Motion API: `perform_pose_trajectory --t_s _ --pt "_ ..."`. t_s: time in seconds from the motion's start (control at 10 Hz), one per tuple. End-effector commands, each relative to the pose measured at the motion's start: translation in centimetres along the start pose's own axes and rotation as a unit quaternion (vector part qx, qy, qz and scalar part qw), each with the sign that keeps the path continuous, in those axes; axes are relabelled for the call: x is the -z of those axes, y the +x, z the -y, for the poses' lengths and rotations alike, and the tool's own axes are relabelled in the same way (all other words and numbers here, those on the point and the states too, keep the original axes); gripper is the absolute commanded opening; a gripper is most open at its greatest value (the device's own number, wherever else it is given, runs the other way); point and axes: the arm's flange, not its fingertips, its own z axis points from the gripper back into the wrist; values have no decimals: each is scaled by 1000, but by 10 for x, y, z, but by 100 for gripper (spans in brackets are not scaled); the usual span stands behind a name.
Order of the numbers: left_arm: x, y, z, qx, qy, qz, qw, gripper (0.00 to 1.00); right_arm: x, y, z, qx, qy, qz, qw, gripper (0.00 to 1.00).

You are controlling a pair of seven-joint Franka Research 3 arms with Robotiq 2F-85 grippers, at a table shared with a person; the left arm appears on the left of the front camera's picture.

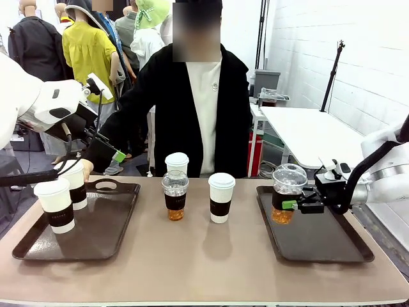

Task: Distribute the coffee onto the tray.
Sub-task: Pick up one iced Americano and place it on the right Handle tray.

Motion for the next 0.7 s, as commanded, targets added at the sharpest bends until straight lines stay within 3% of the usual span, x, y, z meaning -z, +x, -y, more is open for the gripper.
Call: perform_pose_trajectory --t_s 0.0,0.3,0.6 --pt "1 0 0 -1 -1 0 1000 100 1 3 1 -3 2 3 1000 66" --pt "1 0 0 -1 -1 0 1000 100 1 -3 0 3 1 0 1000 66" --pt "1 0 0 -1 -1 0 1000 100 -32 0 46 6 -57 -5 998 66"
